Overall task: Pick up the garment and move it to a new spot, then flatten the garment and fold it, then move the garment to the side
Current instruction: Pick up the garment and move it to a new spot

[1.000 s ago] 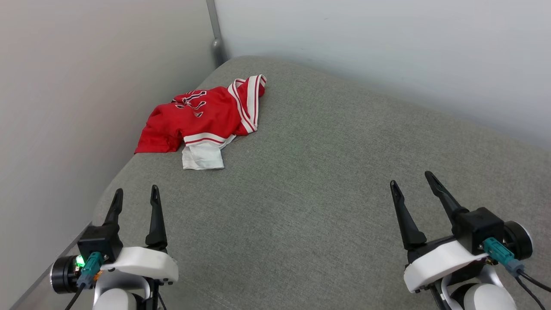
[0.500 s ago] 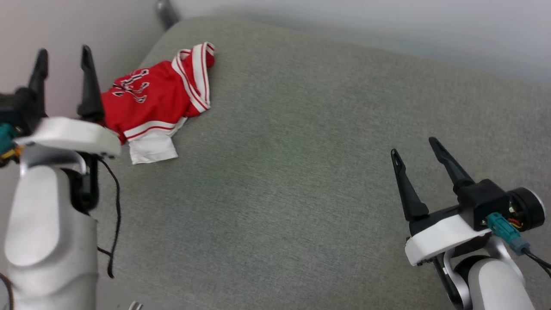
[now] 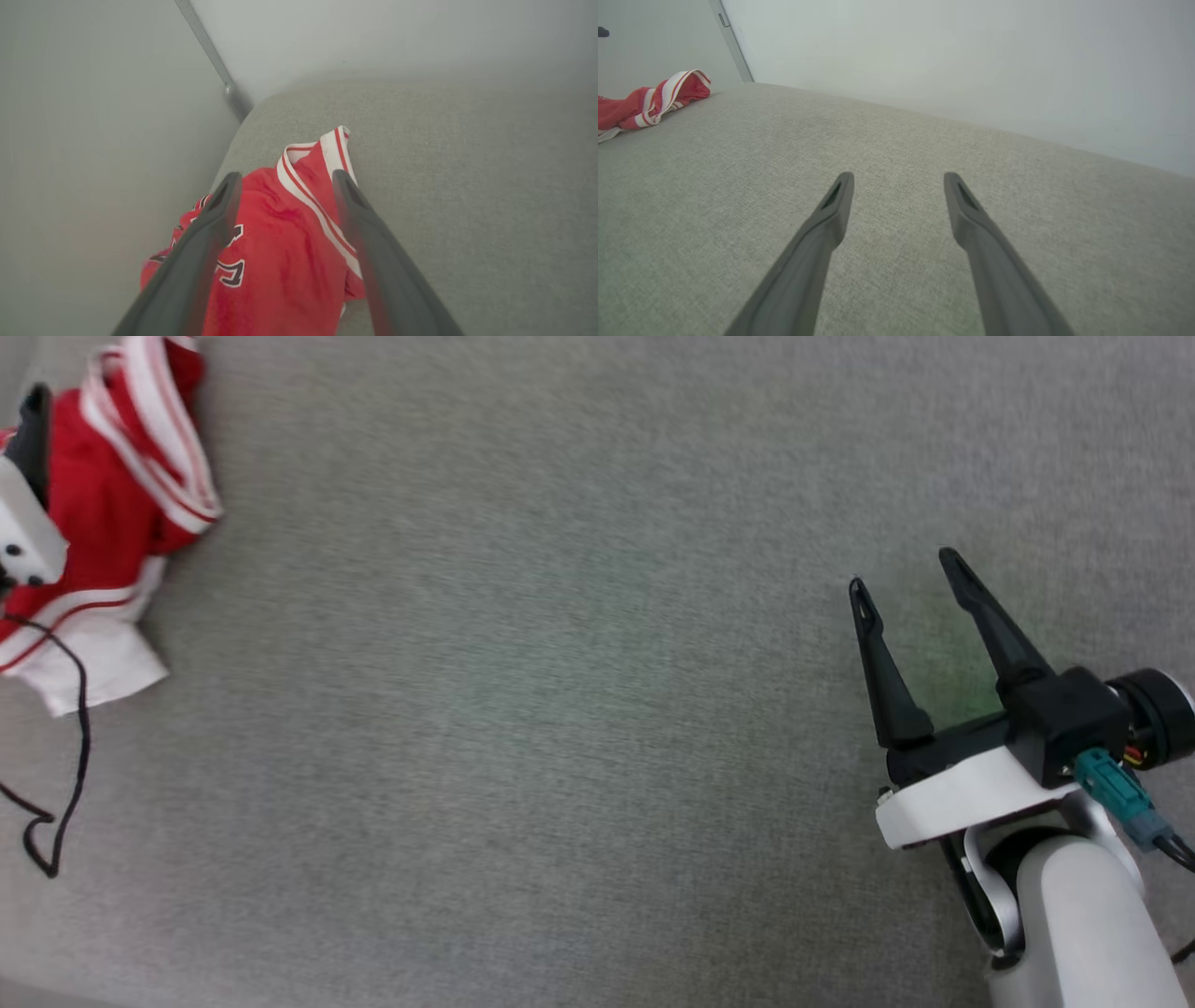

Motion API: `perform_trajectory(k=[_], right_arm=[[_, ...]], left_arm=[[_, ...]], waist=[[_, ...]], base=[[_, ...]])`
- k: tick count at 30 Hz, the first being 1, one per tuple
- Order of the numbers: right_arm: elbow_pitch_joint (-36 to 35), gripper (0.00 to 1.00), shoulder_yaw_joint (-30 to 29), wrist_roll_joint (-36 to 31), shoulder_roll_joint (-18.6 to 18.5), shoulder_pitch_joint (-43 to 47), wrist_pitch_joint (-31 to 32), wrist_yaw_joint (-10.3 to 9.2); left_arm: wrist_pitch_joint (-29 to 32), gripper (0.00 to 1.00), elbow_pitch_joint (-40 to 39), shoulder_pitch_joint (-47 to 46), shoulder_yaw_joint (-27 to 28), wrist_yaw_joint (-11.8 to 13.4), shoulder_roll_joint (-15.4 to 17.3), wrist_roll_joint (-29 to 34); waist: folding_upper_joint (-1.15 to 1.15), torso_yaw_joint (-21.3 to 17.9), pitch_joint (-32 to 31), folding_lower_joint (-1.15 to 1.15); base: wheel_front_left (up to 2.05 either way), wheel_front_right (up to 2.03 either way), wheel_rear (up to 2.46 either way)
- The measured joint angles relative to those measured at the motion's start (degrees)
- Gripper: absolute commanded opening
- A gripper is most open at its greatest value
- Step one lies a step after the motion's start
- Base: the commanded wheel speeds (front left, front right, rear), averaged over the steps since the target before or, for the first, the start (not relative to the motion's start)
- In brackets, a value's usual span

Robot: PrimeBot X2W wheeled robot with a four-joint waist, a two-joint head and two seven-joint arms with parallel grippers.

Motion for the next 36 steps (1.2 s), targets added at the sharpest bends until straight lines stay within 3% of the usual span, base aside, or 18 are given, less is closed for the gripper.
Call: perform_trajectory(k=[7,13,15,16,21,24,36], right_arm=[[0.24,1.00,0.86,-0.44,0.00,-2.58,-0.94,0.00],[0.33,1.00,1.05,-0.54,0.03,-4.02,-1.40,0.00],[0.44,1.00,1.29,-0.58,0.04,-4.43,-1.42,0.01],[0.49,1.00,1.32,-0.58,0.04,-4.55,-1.43,0.01],[1.44,1.00,1.20,-0.78,0.04,-4.74,-1.51,0.01],[2.54,1.00,0.86,-0.81,0.05,-4.54,-1.97,0.01],[4.95,1.00,-0.62,2.29,0.02,0.43,-2.88,0.00]], left_arm=[[14.97,1.00,4.57,1.53,-5.71,-0.01,8.72,-12.13],[20.29,1.00,8.53,1.36,-5.33,-0.03,10.90,-20.00],[20.26,0.17,9.50,0.69,-5.37,-0.08,11.15,-20.56],[19.89,0.00,9.94,0.43,-5.54,-0.08,11.14,-20.60],[13.48,0.00,13.15,-0.92,-6.49,0.10,10.78,-18.63],[7.49,0.00,15.21,-2.01,-6.51,1.58,10.27,-16.74],[-15.67,0.00,16.36,-11.81,-9.09,5.72,9.64,-8.22]], waist=[[0.00,-3.29,6.36,0.00],[0.00,-4.84,9.41,0.00],[0.00,-5.09,9.84,-0.01],[0.00,-5.15,9.93,-0.01],[0.00,-5.07,9.05,-0.01],[0.00,-4.90,7.47,0.00],[0.00,-3.66,-4.69,-0.01]], base=[[0.00,0.00,0.00],[0.00,0.00,0.00],[0.00,0.00,0.00],[0.00,0.00,0.00],[0.00,0.00,0.00],[0.00,0.00,0.00],[0.00,0.00,0.00]])
